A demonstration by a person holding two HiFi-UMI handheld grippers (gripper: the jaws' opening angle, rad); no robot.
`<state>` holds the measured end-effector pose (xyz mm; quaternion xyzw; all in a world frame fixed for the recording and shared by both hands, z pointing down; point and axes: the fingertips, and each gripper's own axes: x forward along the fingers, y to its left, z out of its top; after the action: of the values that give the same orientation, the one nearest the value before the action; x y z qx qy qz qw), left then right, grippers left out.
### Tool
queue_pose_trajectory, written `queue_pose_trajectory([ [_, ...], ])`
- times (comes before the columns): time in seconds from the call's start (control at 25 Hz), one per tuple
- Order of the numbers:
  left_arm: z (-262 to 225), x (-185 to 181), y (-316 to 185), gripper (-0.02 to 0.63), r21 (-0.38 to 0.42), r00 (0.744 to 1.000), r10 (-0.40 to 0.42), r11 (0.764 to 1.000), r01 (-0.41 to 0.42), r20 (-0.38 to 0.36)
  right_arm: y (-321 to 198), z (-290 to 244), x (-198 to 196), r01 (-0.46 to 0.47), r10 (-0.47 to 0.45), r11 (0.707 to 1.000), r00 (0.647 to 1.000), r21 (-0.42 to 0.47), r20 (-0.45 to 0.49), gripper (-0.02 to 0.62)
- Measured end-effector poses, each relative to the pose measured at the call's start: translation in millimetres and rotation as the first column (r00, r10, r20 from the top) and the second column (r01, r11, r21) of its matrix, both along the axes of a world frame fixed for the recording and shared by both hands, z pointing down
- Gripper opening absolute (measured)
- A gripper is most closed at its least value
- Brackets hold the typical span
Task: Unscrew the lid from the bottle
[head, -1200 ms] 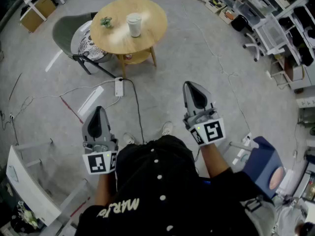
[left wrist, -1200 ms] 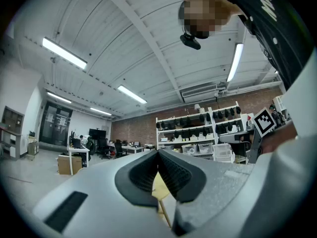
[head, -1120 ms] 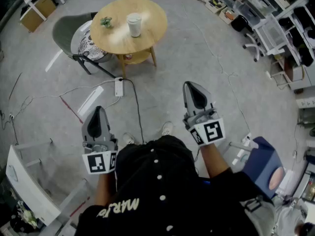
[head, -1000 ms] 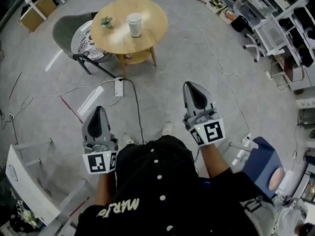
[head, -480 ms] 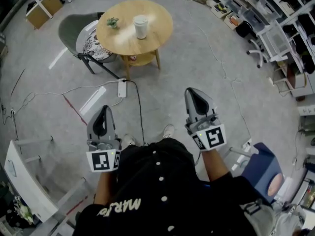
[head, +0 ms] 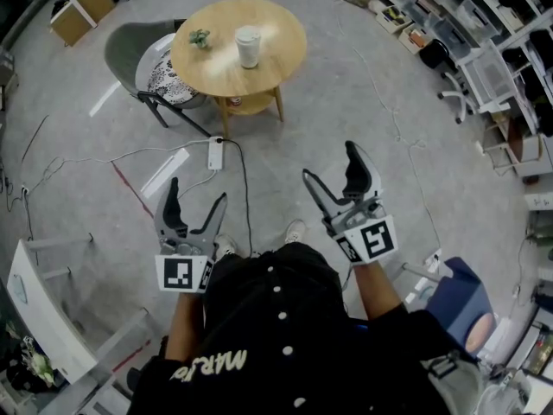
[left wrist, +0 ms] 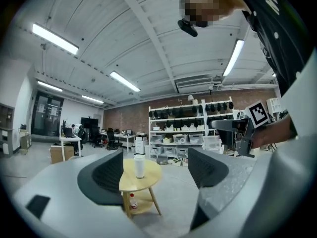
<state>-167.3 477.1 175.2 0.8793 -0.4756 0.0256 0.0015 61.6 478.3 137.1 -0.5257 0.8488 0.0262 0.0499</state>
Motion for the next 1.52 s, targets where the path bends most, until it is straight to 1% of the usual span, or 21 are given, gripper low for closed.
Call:
queue_pose_trajectory([
  [0.12, 4.7, 20.2, -0.1, 0.401, -0.019, 1.0, 0.003, 1.0, -0.003, 0.012, -1.6, 0.7, 11.3, 0.027, -0.027, 1.0, 0.999, 0.002, -0.019, 0.38],
  [0.2, 3.4, 36.1, 1.5, 0.412, -0.019, 1.0, -0.003, 1.0, 0.003, 0.005, -1.9, -0.1, 23.4, 0.046, -0.046, 0.999, 0.999, 0.001, -0.018, 0.385],
  [0.28, 4.5, 53.1, 1.5, 0.421, -0.035, 1.0, -0.014, 0.999, 0.013, -0.009, -2.6, -0.3, 36.4, 0.072, -0.072, 0.997, 0.997, -0.005, -0.017, 0.392],
  [0.48, 14.3, 85.3, 3.2, 0.434, -0.063, 0.996, -0.084, 0.995, 0.082, -0.025, -4.1, 0.6, 59.6, 0.158, -0.158, 0.987, 0.987, -0.018, -0.012, 0.403],
  [0.6, 19.2, 94.5, -2.2, 0.434, -0.07, 0.995, -0.1, 0.993, 0.099, -0.018, -16.8, 2.1, 71.0, 0.162, -0.162, 0.986, 0.987, -0.024, -0.015, 0.403],
  [0.76, 22.3, 96.7, -15.0, 0.434, -0.074, 0.995, -0.099, 0.992, 0.099, 0.0, -34.5, 2.1, 70.4, 0.176, -0.177, 0.984, 0.984, -0.026, -0.008, 0.403],
  [0.88, 27.0, 95.0, -34.6, 0.434, -0.066, 0.996, -0.088, 0.994, 0.089, 0.008, -54.4, 6.0, 66.7, 0.175, -0.175, 0.984, 0.984, -0.031, -0.012, 0.402],
  [0.96, 31.5, 91.0, -53.7, 0.434, -0.064, 0.997, -0.081, 0.995, 0.081, 0.005, -71.8, 11.4, 64.1, 0.159, -0.16, 0.986, 0.987, -0.043, -0.023, 0.4],
  [1.12, 35.7, 84.9, -100.6, 0.434, -0.069, 0.999, -0.045, 0.997, 0.045, 0.007, -110.3, 8.9, 54.2, 0.141, -0.142, 0.989, 0.989, -0.035, -0.039, 0.4],
  [1.28, 35.4, 80.8, -142.3, 0.434, -0.066, 0.998, 0.004, 0.998, 0.0, 0.056, -150.7, -2.7, 45.7, 0.126, -0.126, 0.992, 0.991, -0.016, -0.049, 0.4],
  [1.36, 33.0, 78.2, -163.9, 0.434, -0.059, 0.998, 0.022, 0.998, -0.018, 0.066, -171.0, -7.3, 41.1, 0.115, -0.115, 0.993, 0.992, -0.007, -0.042, 0.4],
  [1.44, 31.0, 73.6, -185.5, 0.434, -0.055, 0.997, 0.037, 0.998, -0.033, 0.068, -190.9, -10.4, 33.1, 0.111, -0.111, 0.994, 0.993, -0.002, -0.04, 0.396],
  [1.52, 27.5, 68.7, -205.8, 0.434, -0.05, 0.998, 0.047, 0.998, -0.045, 0.049, -208.6, -12.7, 25.0, 0.108, -0.108, 0.994, 0.993, -0.001, -0.047, 0.394],
])
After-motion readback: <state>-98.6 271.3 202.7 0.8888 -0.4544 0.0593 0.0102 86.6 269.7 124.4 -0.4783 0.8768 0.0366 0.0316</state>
